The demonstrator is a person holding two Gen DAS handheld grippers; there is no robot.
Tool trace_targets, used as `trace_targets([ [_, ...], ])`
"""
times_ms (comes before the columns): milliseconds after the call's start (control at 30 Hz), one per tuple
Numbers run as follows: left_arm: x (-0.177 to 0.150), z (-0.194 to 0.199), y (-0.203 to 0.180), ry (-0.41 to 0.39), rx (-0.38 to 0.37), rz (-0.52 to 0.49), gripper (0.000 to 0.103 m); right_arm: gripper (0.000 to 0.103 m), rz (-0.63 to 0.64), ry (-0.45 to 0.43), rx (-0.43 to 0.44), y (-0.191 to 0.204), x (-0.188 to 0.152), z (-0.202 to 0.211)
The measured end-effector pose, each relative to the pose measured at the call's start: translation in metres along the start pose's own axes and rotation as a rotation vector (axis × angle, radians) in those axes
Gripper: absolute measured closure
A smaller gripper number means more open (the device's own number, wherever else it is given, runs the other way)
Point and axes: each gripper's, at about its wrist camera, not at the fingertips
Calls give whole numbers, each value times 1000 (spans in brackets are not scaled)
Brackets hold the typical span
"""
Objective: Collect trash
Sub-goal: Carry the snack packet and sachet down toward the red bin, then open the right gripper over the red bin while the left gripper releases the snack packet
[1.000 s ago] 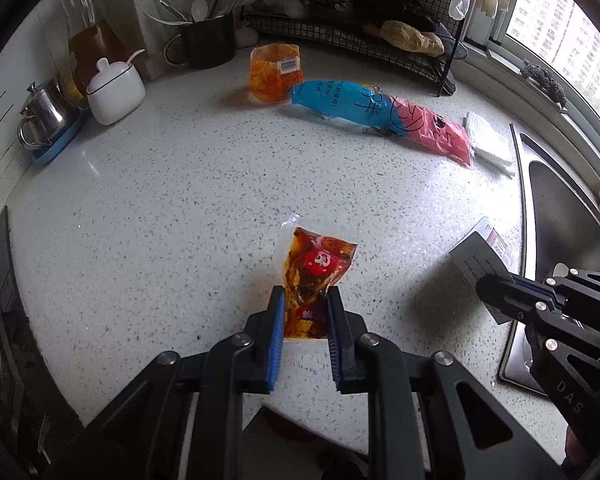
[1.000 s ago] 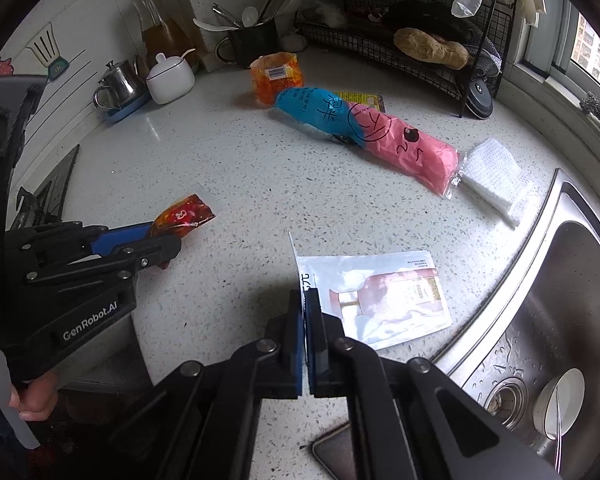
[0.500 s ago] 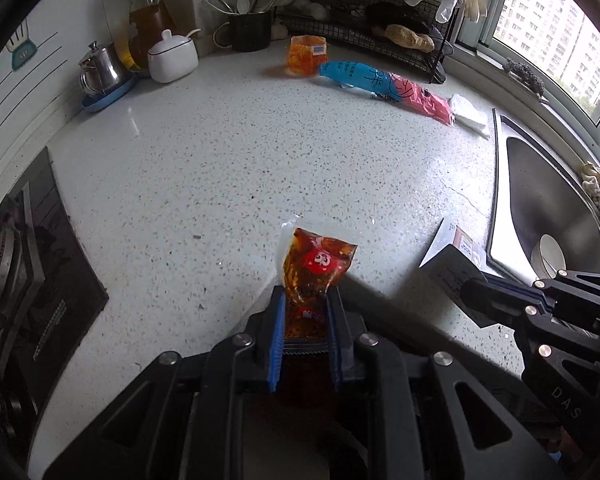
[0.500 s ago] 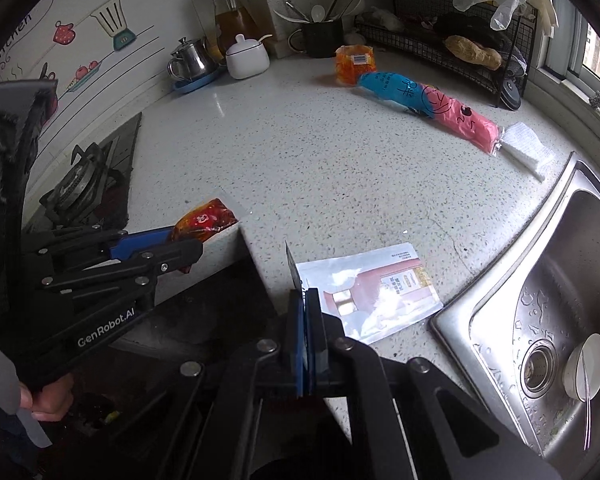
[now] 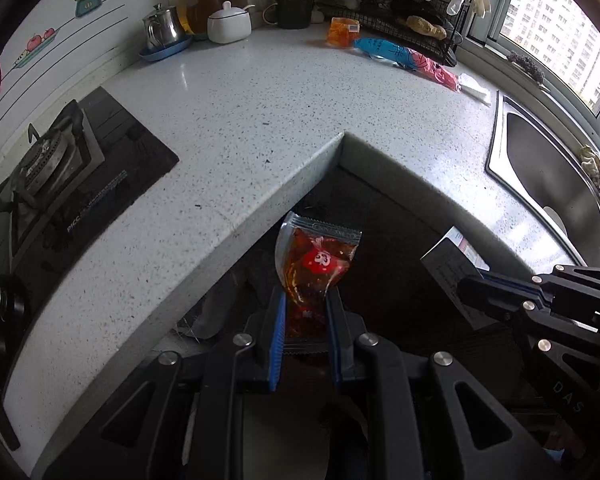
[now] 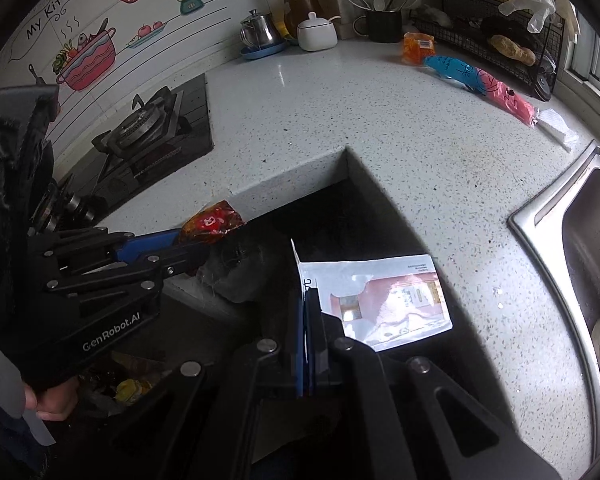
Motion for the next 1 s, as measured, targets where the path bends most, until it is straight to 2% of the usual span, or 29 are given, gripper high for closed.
trace_targets([
  [333,-53,-35,13,80,3,56,86,102,32,107,22,16,-31,-41],
  [700,-111,-134,34,152,-17,128,86,102,94,209,26,14,-75,-146],
  [1000,-134,-221,52,199,-31,147,86,102,102,253,33,1,-102,-238],
])
Point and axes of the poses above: each gripper's, at about its wrist camera, not at the fingertips, and z roughly against the way its jaws point, y to its left, x to its top, and after that the axes turned 6 degrees about -x, right-handed
